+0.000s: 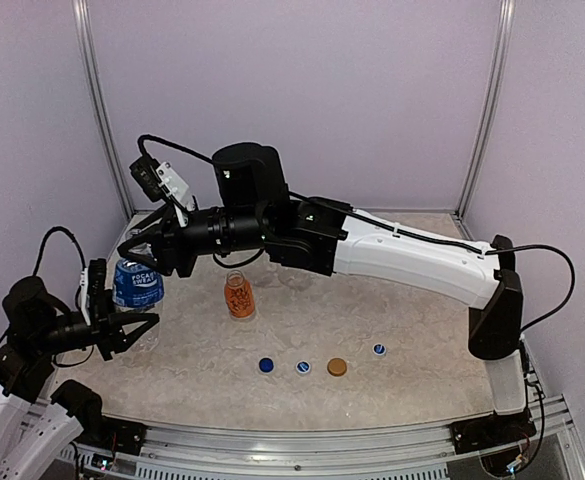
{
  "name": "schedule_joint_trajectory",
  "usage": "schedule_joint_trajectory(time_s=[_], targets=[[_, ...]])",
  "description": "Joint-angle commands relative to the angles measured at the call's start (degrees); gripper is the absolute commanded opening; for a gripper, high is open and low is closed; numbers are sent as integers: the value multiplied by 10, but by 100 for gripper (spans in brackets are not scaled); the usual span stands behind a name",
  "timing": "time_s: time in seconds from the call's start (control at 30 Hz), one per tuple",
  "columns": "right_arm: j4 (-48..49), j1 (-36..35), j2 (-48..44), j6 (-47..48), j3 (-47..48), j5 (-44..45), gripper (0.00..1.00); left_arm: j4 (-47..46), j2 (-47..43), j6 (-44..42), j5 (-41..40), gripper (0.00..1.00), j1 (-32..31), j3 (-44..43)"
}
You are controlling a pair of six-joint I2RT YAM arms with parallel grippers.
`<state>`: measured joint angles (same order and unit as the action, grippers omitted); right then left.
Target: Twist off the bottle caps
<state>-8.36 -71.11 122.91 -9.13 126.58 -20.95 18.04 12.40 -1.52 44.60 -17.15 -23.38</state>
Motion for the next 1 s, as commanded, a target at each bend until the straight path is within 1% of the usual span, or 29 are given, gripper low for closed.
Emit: schedule_joint_trajectory(time_s=[0.0,0.07,0.13,0.17,0.23,0.27,0.33,0.37,0.4,0.43,0.47,0.57,0.8,0.9,0.97], targets=[[-20,2,13,-1,-5,15,36,-6,-1,-4,9,36,4,2],[-20,1,12,-1,-5,13,23,-6,-1,-4,9,36,4,2],[-21,1,13,-1,-5,10,5,-6,-2,-4,9,36,4,2],[-22,1,12,-1,-6,9,0,-5,-3,-4,10,36,4,3],[-22,0,7,2,-10,4,0,-4,-2,-3,13,38,5,3],[-22,1,2,5,-12,3,0,-4,-2,-2,14,43,5,3],[-22,0,-11,12,-21,9,0,-4,-3,-1,15,65,5,5],[-24,1,-19,17,-27,17,0,-4,-3,0,16,78,5,6],[-27,1,-29,21,-33,28,0,-4,-4,0,16,83,5,7],[-29,1,-38,26,-44,45,0,-5,-4,1,16,94,5,8],[-30,1,-51,30,-56,61,0,-5,-5,1,16,99,6,8],[-29,2,-92,37,-103,117,0,-6,-6,2,15,99,6,9],[-2,3,-234,50,-300,382,0,-9,-10,3,11,99,8,10],[22,16,-282,47,-375,446,0,-9,-9,3,10,99,9,10],[67,39,-302,43,-435,464,0,-10,-8,2,8,99,9,11]])
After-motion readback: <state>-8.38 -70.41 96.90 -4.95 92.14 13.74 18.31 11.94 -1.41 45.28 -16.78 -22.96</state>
